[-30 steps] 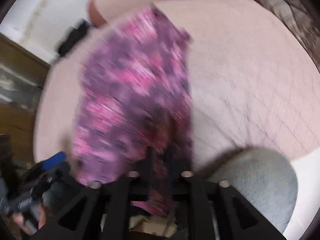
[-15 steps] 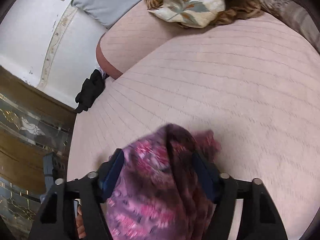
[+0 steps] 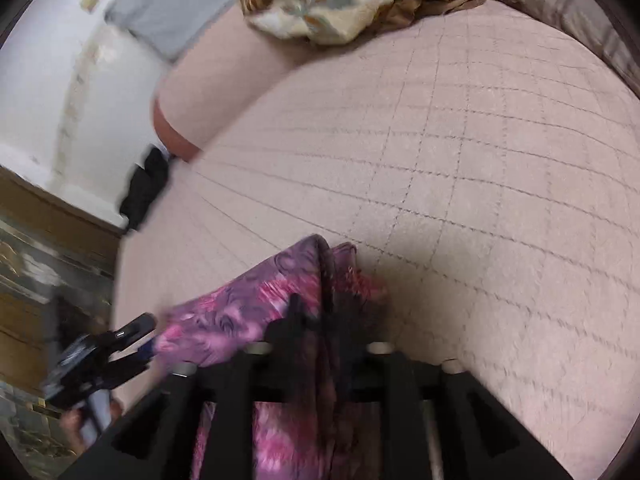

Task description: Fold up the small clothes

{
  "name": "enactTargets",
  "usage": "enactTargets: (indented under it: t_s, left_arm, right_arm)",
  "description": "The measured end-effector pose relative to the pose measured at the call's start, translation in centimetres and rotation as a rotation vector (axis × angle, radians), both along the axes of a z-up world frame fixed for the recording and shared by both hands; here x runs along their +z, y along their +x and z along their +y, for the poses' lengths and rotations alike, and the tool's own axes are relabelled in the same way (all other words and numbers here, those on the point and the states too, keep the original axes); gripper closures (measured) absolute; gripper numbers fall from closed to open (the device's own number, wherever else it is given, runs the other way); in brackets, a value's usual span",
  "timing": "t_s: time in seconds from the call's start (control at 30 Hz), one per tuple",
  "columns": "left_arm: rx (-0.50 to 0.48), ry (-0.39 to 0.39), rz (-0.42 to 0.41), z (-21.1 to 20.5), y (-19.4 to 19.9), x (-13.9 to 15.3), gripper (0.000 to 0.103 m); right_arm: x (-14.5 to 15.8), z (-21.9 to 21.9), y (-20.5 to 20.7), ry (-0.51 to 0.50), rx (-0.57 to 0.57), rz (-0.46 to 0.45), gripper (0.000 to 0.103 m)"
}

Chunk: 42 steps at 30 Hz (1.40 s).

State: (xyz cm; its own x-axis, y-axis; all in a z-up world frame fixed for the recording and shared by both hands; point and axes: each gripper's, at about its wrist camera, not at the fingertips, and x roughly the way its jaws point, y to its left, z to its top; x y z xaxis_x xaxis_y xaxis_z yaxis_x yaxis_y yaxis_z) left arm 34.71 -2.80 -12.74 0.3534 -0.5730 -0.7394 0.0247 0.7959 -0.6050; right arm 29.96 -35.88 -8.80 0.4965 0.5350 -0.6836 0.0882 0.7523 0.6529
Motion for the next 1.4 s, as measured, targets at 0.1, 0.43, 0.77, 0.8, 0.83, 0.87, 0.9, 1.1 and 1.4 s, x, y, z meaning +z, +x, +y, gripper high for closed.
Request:
enactTargets:
  t_s: [0.1, 0.43, 0.77, 0.8, 0.83, 0.87, 0.9, 1.1, 1.4]
  left_arm:
    - [-0.044, 0.002, 0.041, -0.6, 0.2, -1.3, 0.039]
    - [0.030, -0.157, 0.090, 0.6, -1.3, -4.1, 0.069]
    - [0.144, -0.109, -0.105, 7.8, 3.2, 7.1, 0.072]
    - [0.160, -0.077, -0.107, 7.9, 3.9, 7.2, 0.072]
    - [0.173, -0.008, -0.104, 7.8, 5.2, 6.8, 0.071]
    - [0.174, 0.057, -0.088, 7.5, 6.2, 5.8, 0.069]
    - [0.182, 0.112, -0.057, 7.4, 7.0, 4.5, 0.069]
    - [0.212, 0.117, -0.066, 10.1, 0.8, 2.2, 0.048]
    - [0.159, 0.054, 0.019, 10.2, -14.0, -1.6, 0.041]
  right_arm:
    - [-1.0, -1.7, -1.4, 0.037, -0.057, 0.030, 0.016]
    - [-6.2, 0.4, 2.1, 0.281, 0.047, 0.177, 0.070]
    - [3.7, 7.4, 8.4, 0.219, 0.216, 0.021, 0.079]
    - [3.9, 9.0, 10.2, 0.197, 0.234, 0.014, 0.079]
    - [3.4, 10.6, 11.9, 0.176, 0.245, 0.014, 0.078]
    - [2.7, 11.8, 13.1, 0.154, 0.249, 0.022, 0.078]
    - [1.2, 13.5, 14.5, 0.116, 0.252, 0.045, 0.077]
    - [-1.2, 15.7, 12.4, -0.008, 0.285, 0.083, 0.049]
    - [-2.6, 9.8, -7.1, 0.057, 0.202, 0.053, 0.020]
